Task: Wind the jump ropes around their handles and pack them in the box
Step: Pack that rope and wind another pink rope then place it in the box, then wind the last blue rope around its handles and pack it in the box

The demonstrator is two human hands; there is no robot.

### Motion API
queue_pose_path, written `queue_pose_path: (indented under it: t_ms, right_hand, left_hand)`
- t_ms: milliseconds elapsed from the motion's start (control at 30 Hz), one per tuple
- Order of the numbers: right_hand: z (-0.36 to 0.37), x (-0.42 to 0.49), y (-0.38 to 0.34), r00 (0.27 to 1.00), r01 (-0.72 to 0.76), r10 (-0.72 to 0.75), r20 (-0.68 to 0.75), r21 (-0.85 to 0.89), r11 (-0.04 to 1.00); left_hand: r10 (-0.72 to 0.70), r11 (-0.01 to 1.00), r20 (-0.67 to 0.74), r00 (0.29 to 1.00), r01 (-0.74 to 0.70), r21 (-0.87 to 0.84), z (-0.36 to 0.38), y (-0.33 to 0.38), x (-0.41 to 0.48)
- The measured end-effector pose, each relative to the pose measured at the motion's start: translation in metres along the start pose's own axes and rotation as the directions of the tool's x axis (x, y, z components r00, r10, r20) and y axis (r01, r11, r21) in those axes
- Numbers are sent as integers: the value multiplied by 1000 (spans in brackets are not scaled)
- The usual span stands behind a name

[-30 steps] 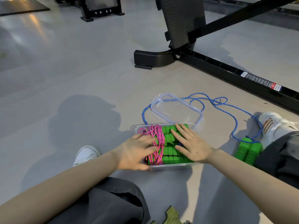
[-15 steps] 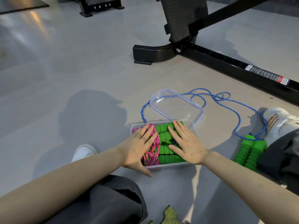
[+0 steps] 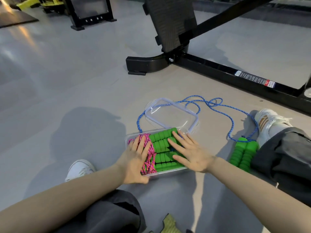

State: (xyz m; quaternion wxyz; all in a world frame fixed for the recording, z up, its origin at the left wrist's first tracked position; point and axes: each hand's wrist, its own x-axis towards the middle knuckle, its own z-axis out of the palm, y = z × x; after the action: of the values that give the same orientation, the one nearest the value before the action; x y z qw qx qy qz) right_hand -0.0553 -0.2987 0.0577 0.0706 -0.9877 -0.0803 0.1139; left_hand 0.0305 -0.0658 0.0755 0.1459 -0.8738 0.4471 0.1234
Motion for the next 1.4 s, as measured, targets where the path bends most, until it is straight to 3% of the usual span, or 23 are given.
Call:
queue_pose_path:
  t_ms: [67, 167, 267, 333, 367, 433, 633, 767, 900, 1033, 1100, 1200, 1300, 1400]
  right_hand:
    - [-2, -19, 13, 998, -51, 49, -39, -40, 998]
    - [3, -44, 39, 994, -87, 79, -77, -103, 991]
    - [-5, -58, 59, 982, -165, 144, -126, -175, 971]
    - [-13, -69, 69, 975, -207, 187, -118, -193, 959]
    - [-16, -76, 76, 970, -242, 239, -41, -209, 948]
    - [-22, -89, 85, 922, -338, 371, 115, -231, 912]
    - [-4, -122, 108, 789, -575, 600, 137, -181, 798]
    - [24, -133, 118, 797, -572, 567, 208, -43, 819]
    - [42, -142, 128, 875, -478, 479, 62, 252, 841]
    - [45, -136, 119, 920, -362, 393, -11, 367, 857]
    - [40, -134, 114, 930, -337, 366, -38, 309, 889]
    - [37, -135, 113, 958, -243, 250, -144, 60, 968]
    - [47, -140, 116, 992, -113, 103, -77, -136, 984]
    - [55, -144, 114, 999, -38, 39, -1, -201, 979]
  left_hand:
    - [30, 999, -63, 998, -28, 35, -5, -2, -1]
    - [197, 969, -95, 976, -179, 171, -16, -7, 15]
    - [359, 914, -209, 909, -297, 277, -71, 17, 30]
    - [436, 851, -122, 892, -365, 377, -115, 42, 37]
    - [425, 843, -75, 902, -364, 397, -132, 59, 36]
    - [427, 847, -107, 898, -355, 397, -144, 93, 42]
    - [306, 945, -35, 951, -300, 128, -93, 208, 94]
    - [271, 960, -6, 963, -271, -72, -57, 268, 119]
    - [129, 964, 28, 991, -119, -237, -40, 281, 126]
    - [-4, 945, -136, 991, -40, -325, -18, 269, 131]
    - [6, 945, -199, 980, -70, -318, -2, 261, 132]
    - [70, 962, -219, 973, -124, -243, 3, 243, 118]
    - [117, 966, -191, 975, -156, -204, 16, 222, 102]
    - [204, 955, -208, 957, -241, -175, 29, 206, 91]
